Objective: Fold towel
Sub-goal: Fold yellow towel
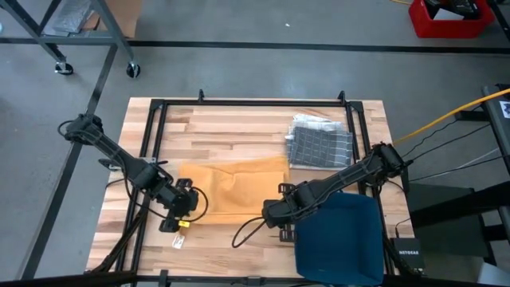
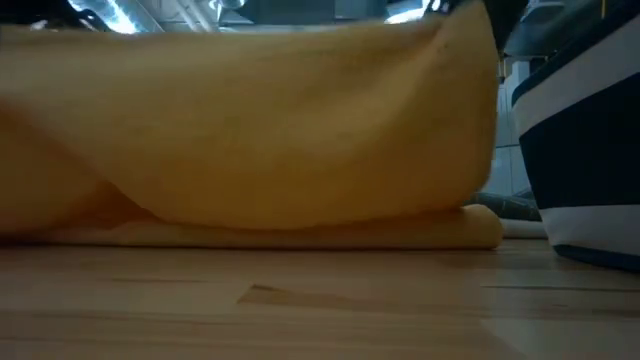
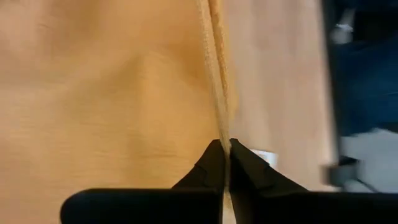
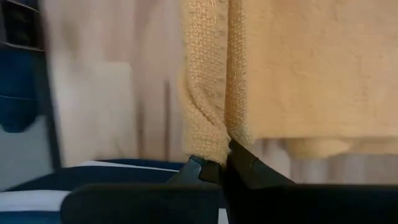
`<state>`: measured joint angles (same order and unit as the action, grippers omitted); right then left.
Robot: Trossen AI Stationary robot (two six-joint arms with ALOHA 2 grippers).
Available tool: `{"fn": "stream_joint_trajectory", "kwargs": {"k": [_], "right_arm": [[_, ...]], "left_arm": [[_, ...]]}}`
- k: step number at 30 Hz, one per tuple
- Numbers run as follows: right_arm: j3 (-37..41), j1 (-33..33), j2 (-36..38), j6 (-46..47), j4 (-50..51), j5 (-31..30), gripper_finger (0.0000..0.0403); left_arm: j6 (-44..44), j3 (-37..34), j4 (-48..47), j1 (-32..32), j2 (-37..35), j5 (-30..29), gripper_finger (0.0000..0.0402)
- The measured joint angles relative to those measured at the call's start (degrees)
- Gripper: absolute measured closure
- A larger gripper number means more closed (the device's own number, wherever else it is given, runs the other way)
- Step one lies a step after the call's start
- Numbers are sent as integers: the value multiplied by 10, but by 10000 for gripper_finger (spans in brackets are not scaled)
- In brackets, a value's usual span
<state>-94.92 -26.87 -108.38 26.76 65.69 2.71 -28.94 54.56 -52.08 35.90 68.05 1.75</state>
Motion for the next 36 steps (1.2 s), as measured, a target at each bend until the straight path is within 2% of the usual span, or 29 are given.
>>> {"fn": "stream_joint_trajectory", "kwargs": {"k": [6,11,16,21,26,32,36], "right_arm": [[38,26,0,-21,9,-26,402],[42,65,0,-62,26,-97,402],[42,115,0,-76,45,-171,402],[42,158,0,-91,47,-171,402],[42,176,0,-91,48,-170,402],[46,178,-3,-93,91,-182,397],[79,179,-3,-95,91,-211,363]], "left_arm": [[73,-1,-34,-15,-17,-142,401],[68,-1,-90,-41,-23,-234,401],[72,-2,-119,-66,-19,-271,401],[97,-2,-126,-89,-19,-301,401],[87,-12,-119,-113,-19,-305,397],[97,-77,-113,-130,-19,-302,370],[88,-104,-114,-141,-18,-323,336]]}}
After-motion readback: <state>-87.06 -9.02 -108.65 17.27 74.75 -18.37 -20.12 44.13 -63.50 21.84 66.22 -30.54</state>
